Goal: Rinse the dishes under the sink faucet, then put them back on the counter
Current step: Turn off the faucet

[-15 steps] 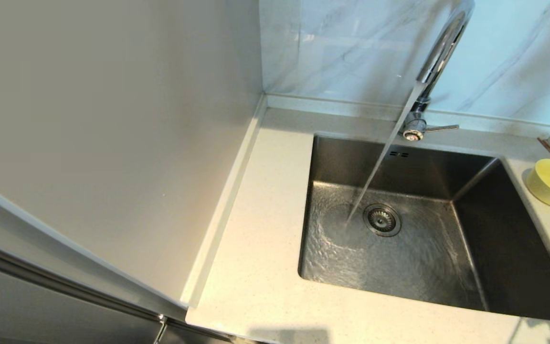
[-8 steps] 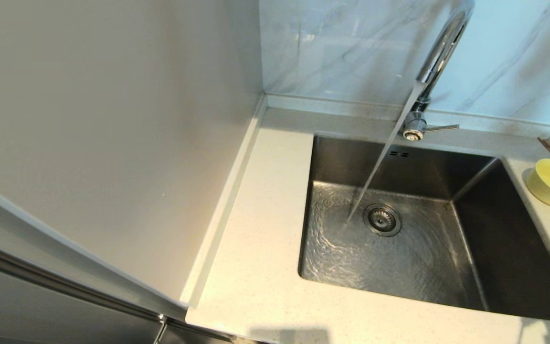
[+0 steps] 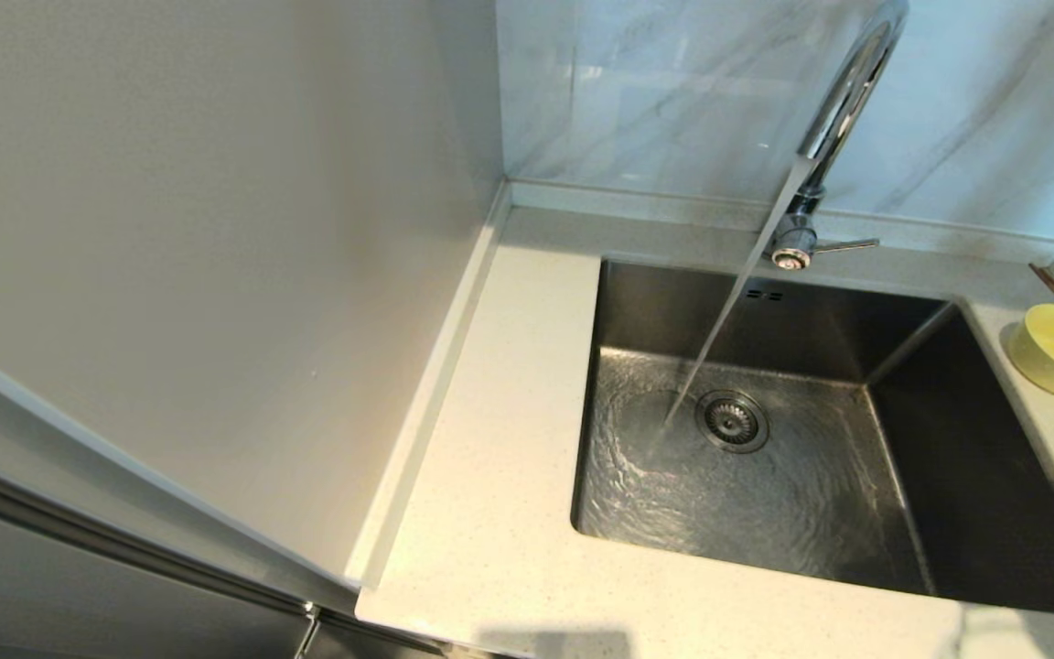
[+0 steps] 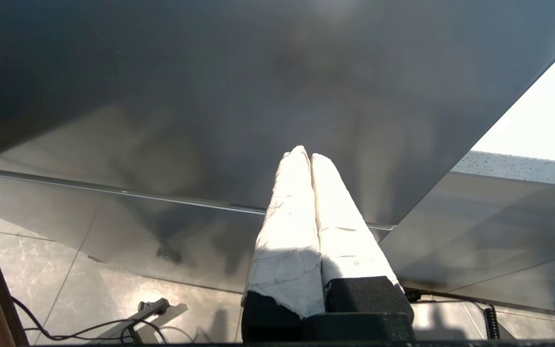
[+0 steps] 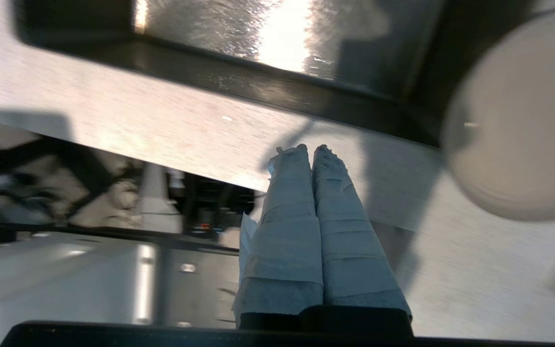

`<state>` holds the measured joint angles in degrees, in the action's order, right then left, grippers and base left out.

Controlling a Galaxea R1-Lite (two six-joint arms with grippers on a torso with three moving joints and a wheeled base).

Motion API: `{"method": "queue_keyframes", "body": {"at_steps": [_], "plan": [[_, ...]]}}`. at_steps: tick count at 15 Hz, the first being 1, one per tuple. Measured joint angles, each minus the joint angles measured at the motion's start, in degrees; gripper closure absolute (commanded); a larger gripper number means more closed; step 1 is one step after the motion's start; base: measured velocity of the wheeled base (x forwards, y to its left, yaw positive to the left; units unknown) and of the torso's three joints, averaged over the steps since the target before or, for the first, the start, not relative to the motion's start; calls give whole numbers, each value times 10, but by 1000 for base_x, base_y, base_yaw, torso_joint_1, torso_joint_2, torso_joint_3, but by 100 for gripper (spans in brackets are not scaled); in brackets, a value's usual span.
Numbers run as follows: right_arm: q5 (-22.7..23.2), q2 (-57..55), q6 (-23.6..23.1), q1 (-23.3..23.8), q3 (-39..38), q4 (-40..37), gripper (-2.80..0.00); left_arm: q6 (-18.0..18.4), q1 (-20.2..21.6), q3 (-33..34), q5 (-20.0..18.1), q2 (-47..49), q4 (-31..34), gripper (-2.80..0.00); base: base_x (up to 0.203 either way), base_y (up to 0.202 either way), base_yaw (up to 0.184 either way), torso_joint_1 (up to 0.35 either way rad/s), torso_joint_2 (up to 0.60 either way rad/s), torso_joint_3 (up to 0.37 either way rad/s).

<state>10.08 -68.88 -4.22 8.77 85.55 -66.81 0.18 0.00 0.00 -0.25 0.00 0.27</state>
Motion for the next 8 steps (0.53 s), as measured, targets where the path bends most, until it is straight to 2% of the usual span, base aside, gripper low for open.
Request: {"method": "queue_keyframes", "body": {"at_steps": [2,4,5,8], "plan": [[38,-51,58,-23,13,42,0,0,0,0,0,0,0,0,0,0,0,0,0,0],[49,-102,85,-32,-7,149,0,0,0,0,0,0,0,0,0,0,0,0,0,0],[36,-126,88,-35,-19,201,0,0,0,0,0,0,0,0,0,0,0,0,0,0],[-63,-186,90,-56,-47,350,0,0,0,0,0,0,0,0,0,0,0,0,0,0]]}}
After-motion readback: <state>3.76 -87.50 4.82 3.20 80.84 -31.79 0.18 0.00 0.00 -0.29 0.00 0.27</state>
